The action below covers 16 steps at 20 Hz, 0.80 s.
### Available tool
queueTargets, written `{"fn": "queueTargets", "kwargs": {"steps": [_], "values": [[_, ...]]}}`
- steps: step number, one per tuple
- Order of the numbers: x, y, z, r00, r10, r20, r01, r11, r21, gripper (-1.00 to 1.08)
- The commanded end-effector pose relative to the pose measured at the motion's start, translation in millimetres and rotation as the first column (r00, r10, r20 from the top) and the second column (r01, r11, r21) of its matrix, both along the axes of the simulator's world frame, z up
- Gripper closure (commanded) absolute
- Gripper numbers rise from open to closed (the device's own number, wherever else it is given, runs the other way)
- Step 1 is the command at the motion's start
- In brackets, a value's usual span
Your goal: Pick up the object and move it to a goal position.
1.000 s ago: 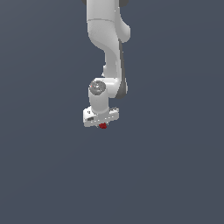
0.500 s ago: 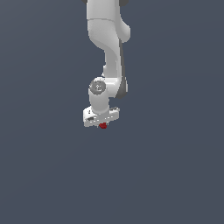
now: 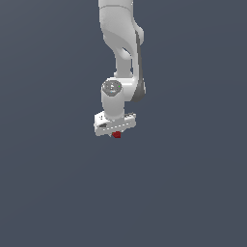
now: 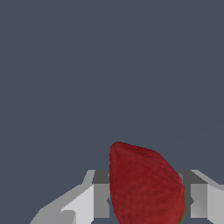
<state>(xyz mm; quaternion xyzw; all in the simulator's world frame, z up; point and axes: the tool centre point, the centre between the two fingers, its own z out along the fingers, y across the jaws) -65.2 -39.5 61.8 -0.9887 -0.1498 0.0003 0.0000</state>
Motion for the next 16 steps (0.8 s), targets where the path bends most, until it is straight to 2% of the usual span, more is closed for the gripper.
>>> {"fn": "queueTargets", "kwargs": {"steps": [1,16], "values": [[0.0,8.7,17.6,1.0,0.001,0.001,-0.001,1.0,-0.001,1.08],[-2.0,83.0,169.0,1.0,0.001,0.001,-0.001,1.0,-0.002,1.08]]}}
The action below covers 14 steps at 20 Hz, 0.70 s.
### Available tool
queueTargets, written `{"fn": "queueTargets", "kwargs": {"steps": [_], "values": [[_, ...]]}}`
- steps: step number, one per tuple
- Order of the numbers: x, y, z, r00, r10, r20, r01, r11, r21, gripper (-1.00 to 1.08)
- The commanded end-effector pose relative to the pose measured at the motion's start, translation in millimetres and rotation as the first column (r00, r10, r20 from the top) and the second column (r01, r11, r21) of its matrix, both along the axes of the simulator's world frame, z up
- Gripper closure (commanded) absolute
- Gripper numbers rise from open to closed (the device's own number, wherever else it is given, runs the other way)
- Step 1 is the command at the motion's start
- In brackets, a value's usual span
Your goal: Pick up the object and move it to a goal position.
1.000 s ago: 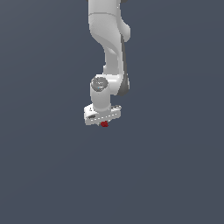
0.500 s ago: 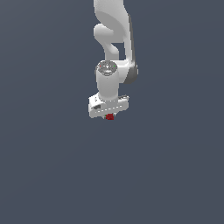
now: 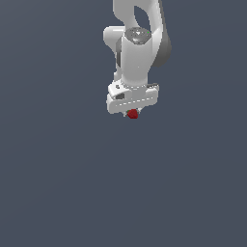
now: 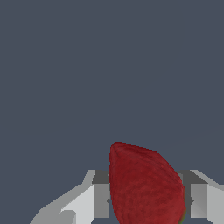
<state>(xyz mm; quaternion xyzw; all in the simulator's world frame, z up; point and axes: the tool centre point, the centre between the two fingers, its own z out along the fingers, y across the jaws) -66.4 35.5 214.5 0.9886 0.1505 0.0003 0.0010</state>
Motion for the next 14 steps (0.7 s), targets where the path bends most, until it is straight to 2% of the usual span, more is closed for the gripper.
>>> {"fn": "queueTargets", "kwargs": {"steps": [1,14], "values": [[-0.8,13.0,26.9,1.0,0.0,-0.001,0.0,1.0,-0.001,1.08],[0.5,77.7,159.0,1.0,0.0,-0.001,0.0,1.0,0.0,1.08]]}}
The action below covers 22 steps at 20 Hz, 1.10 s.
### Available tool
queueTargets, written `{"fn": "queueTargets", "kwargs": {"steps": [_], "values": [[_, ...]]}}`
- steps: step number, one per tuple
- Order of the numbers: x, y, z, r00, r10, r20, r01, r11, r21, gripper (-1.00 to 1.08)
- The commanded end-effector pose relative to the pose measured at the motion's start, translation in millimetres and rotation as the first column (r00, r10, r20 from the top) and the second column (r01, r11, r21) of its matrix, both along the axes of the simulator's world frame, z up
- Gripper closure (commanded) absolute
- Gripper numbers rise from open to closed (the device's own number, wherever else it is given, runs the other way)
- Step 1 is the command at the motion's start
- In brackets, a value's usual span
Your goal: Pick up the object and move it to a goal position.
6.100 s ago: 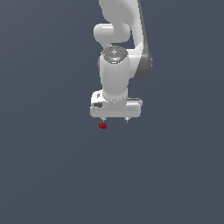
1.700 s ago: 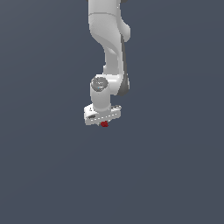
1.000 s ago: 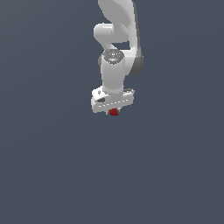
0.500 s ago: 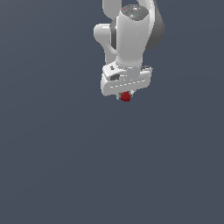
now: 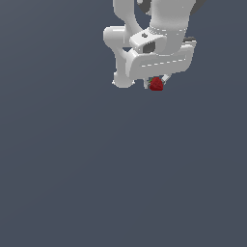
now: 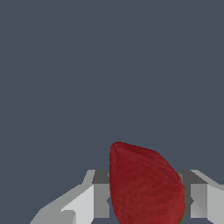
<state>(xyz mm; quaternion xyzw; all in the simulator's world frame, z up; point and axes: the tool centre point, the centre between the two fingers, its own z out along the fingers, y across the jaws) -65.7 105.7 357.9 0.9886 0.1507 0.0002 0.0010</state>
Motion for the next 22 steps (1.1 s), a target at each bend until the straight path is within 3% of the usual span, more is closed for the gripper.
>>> {"fn": "queueTargets", "kwargs": {"steps": [1,11,22], "values": [[0.1,12.4,25.4,1.0,0.0,-0.001,0.0,1.0,0.0,1.08],[4.4,50.7,104.0,1.0,-0.001,-0.001,0.001,1.0,0.002,1.08],[8.3,68.8,140.1,1.0,-0.001,-0.001,0.001,1.0,0.002,1.08]]}}
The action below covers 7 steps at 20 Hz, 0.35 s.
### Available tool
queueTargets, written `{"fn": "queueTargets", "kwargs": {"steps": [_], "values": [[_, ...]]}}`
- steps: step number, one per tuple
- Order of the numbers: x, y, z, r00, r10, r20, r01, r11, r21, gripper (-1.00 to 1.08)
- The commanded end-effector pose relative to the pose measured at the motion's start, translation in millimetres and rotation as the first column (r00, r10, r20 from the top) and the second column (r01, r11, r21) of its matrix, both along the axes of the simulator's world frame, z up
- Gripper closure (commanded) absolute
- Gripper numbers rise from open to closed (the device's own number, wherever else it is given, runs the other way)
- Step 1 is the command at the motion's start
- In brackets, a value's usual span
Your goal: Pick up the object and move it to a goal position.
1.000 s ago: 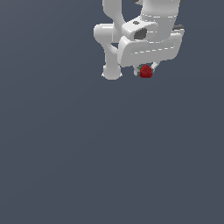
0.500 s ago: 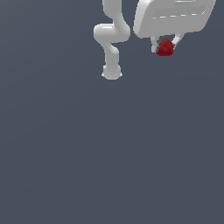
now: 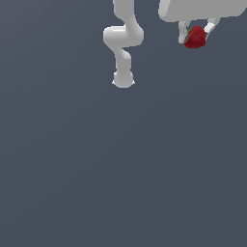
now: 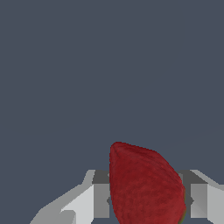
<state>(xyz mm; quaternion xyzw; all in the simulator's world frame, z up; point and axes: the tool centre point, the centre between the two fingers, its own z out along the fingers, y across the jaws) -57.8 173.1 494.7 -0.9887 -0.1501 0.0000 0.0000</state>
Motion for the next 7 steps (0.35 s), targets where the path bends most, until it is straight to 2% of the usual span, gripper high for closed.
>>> {"fn": "queueTargets", "kwargs": {"steps": [1,7], "values": [[0.6,2.1,4.6,1.0,0.0,0.0,0.0,1.0,0.0,1.08],[1.5,2.9,6.3,1.0,0.0,0.0,0.0,1.0,0.0,1.08]]}}
